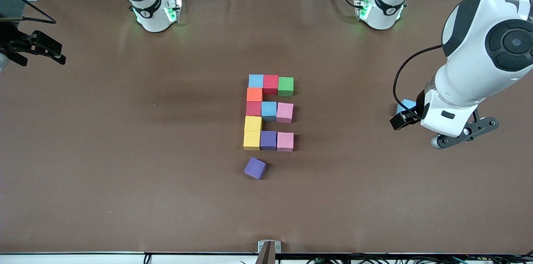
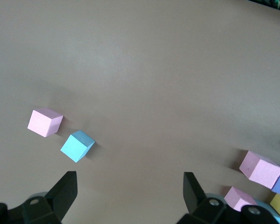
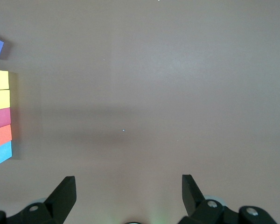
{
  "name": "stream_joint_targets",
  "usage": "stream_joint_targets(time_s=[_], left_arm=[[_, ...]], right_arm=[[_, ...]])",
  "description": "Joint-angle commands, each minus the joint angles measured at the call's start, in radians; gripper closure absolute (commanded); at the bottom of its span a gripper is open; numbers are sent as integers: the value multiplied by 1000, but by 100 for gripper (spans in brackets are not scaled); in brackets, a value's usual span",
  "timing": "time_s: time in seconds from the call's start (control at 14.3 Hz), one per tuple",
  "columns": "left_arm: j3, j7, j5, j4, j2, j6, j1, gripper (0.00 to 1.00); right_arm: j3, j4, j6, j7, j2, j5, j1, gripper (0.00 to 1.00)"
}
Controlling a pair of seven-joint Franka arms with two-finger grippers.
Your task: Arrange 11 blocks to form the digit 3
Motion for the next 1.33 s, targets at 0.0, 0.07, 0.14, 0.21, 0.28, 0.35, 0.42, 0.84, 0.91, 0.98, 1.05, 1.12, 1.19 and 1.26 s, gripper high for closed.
stream_joint_targets(time_s=[0.0, 0.07, 0.14, 0.21, 0.28, 0.35, 0.42, 0.84, 0.91, 0.98, 1.05, 1.12, 1.19, 1.26], left_arm=[[47, 107, -56, -24, -76, -19, 3, 0], [116, 162, -99, -35, -104, -28, -9, 0], [167, 217, -144, -49, -137, -36, -21, 0], [214, 273, -170, -79, -170, -43, -27, 0], [247, 323, -184, -124, -214, -43, -26, 0], [257, 363, -187, -165, -248, -45, -18, 0], [268, 387, -187, -217, -294, -43, -17, 0], [308, 390, -187, -327, -403, -46, -30, 0], [311, 394, -189, -334, -408, -48, -32, 0], [313, 407, -190, -339, -409, -46, -40, 0], [325, 407, -195, -339, -409, -46, -52, 0], [345, 408, -198, -339, -412, -48, -66, 0], [354, 411, -201, -344, -420, -48, -67, 0], [356, 411, -202, -359, -428, -48, -67, 0]], right_arm=[[-1, -23, 5, -7, -22, 2, 4, 0], [-1, -23, 5, -7, -22, 2, 4, 0], [-1, -23, 5, -7, -22, 2, 4, 0], [-1, -23, 5, -6, -22, 3, 5, 0], [0, -23, 4, -7, -22, 2, 5, 0], [0, -23, 4, -7, -22, 2, 5, 0], [0, -23, 5, -7, -22, 2, 5, 0], [0, -23, 4, -7, -22, 2, 5, 0], [0, -23, 2, -7, -22, 2, 5, 0], [2, -23, 2, -7, -22, 2, 7, 0], [3, -21, 2, -7, -22, 2, 15, 0], [2, -21, 2, -7, -22, -1, 21, 0], [2, -21, 2, -7, -22, -1, 21, 0], [2, -21, 2, -7, -22, -1, 21, 0]])
